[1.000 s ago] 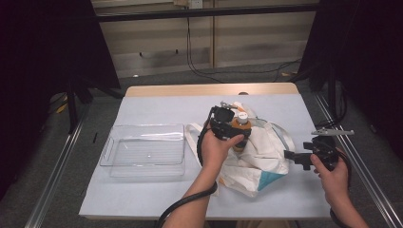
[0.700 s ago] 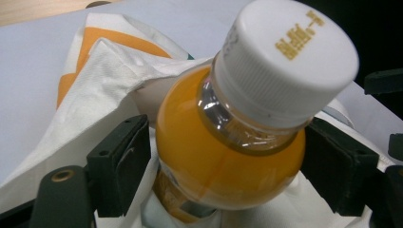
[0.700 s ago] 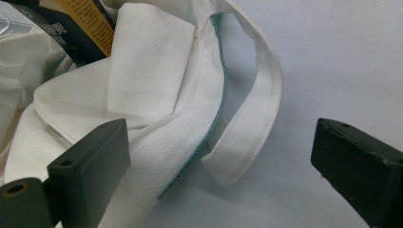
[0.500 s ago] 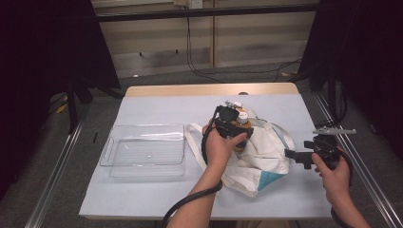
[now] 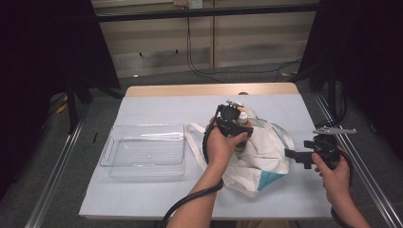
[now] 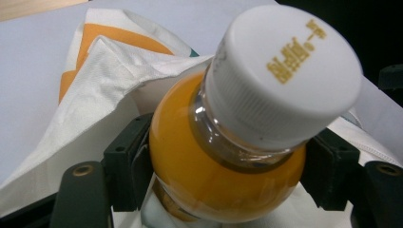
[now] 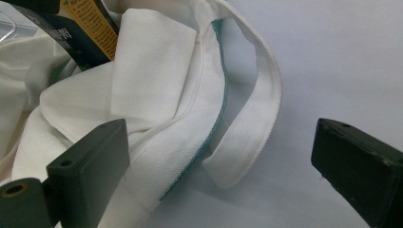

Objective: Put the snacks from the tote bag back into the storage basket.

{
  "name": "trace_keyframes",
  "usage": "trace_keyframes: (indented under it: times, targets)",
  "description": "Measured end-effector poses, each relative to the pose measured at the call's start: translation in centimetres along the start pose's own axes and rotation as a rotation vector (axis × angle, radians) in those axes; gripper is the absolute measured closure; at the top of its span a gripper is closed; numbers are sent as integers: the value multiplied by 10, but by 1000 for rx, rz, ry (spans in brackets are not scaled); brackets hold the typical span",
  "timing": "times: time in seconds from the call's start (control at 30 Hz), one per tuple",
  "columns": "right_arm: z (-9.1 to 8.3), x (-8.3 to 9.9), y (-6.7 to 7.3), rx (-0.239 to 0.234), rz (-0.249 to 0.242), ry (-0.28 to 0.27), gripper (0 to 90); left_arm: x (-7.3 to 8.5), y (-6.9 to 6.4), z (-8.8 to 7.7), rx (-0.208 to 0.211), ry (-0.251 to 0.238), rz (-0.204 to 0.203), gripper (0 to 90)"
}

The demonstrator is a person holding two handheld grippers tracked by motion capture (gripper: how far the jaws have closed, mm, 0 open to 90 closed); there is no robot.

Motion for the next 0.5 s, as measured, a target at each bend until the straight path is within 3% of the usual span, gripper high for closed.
trace_keyframes:
  times: [0.5]
  targets:
    - [-1, -1, 1, -6, -3, -7, 49, -4, -2, -5, -20, 79, -34, 301]
Point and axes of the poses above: each handheld gripper's, and its own axes: z roughly forward along the jaws, x roughly out of its underside, y roughly to its left, the point moved 4 cm from there along z, roughly forward along the jaws, and after that the axes turned 1 degree about y, right-handed, at the moved point
